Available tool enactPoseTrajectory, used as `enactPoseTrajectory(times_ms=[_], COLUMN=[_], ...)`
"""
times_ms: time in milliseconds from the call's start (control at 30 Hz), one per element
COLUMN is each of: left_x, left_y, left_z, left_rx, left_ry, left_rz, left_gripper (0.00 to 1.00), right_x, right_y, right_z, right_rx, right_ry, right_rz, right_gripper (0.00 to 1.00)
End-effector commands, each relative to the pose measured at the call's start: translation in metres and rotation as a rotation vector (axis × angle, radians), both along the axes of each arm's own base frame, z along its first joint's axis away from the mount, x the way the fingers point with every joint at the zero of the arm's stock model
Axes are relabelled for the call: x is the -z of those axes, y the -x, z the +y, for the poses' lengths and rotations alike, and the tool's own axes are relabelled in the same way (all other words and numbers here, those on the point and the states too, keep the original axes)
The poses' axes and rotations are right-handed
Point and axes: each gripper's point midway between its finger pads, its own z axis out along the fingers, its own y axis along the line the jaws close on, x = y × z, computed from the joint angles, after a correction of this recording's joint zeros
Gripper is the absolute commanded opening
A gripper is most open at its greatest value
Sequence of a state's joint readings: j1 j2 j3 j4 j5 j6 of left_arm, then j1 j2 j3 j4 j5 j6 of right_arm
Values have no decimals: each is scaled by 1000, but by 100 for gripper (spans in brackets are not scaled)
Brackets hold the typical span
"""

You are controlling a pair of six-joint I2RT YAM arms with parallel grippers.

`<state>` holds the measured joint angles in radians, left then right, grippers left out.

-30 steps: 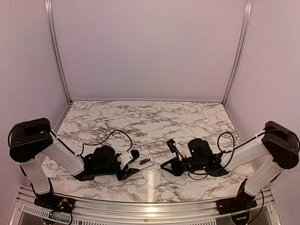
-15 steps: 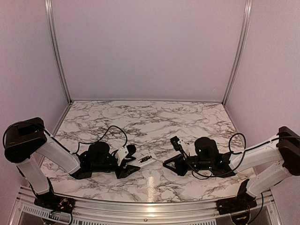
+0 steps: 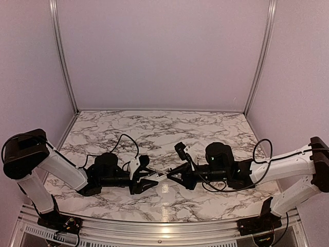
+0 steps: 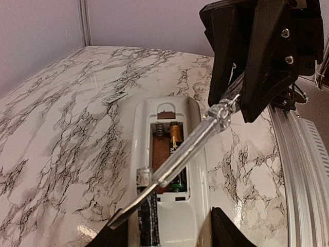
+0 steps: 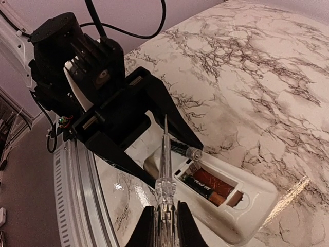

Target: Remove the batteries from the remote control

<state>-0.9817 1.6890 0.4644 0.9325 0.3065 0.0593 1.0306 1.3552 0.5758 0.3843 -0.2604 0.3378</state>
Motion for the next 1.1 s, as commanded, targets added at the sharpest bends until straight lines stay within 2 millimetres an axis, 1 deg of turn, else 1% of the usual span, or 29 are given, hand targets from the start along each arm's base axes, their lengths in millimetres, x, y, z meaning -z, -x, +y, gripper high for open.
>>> enactPoseTrajectory(times_ms=[0, 133, 267, 367, 533, 600, 633, 700, 800, 900, 1067], left_x=[-33, -32, -31, -28, -18, -13, -11, -7, -4, 0, 4], left_y=[-5, -6, -8, -10, -21, -29, -32, -39, -50, -56, -56], left_z=[-9, -9, -9, -9, -8, -5, -3, 1, 9, 13, 9], left_rx=[4, 1, -7, -20, -70, -110, -130, -172, -241, -277, -271], left_ry=[88, 83, 75, 61, 10, -23, -38, -66, -98, -125, -132], left_rz=[-64, -64, -63, -64, -78, -91, -100, -118, -148, -167, -166], left_gripper=[0, 0, 0, 0, 0, 0, 0, 0, 0, 0, 0], right_x=[7, -5, -18, -24, -21, -22, -16, -13, -7, -5, -4], right_y=[-9, -19, -22, -24, -28, -30, -29, -28, -24, -17, -3], right_z=[-1, -4, -8, -10, -19, -24, -29, -33, -36, -32, -11], right_rx=[49, 104, 132, 147, 187, 210, 218, 226, 219, 184, 94], right_ry=[87, 95, 88, 90, 144, 159, 191, 216, 252, 252, 229], right_rz=[7, 1, -9, -16, -12, -13, -1, 11, 38, 66, 100], right_gripper=[0, 0, 0, 0, 0, 0, 0, 0, 0, 0, 0])
